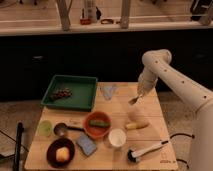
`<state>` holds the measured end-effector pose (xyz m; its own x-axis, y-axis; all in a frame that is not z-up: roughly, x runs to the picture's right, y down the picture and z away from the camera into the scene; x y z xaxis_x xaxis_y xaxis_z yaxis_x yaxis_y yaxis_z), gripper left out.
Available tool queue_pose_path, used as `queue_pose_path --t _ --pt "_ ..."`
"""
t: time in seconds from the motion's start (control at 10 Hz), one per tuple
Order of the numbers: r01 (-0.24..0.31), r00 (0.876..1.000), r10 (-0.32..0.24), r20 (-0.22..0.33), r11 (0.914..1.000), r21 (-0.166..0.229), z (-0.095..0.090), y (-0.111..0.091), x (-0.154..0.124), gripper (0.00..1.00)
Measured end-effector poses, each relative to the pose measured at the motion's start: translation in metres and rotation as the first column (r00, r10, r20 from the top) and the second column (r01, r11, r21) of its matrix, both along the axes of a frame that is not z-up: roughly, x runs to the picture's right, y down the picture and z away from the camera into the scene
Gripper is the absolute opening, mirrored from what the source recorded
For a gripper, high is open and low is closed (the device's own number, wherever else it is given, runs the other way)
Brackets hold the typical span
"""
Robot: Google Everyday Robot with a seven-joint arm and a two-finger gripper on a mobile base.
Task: Place fork in table surface
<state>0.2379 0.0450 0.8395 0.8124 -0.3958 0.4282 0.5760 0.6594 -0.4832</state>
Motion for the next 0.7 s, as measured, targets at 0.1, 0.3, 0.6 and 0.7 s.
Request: queue_pose_path --t 0.1,0.3,0.6,0.7 --pt "-0.013 1.000 0.013 -0.010 0.9998 -0.013 0.008 0.004 0.006 0.00" --pt "-0.042 0.999 0.040 -0.034 0.9980 -0.047 0.029 0.014 0.016 0.00" --pt "-0.091 0.995 0.087 -0.056 0.9928 -0.078 0.052 0.035 0.031 0.00" --pt "-0.105 0.993 0.100 -0.056 0.9914 -0.079 0.057 0.041 0.034 0.00"
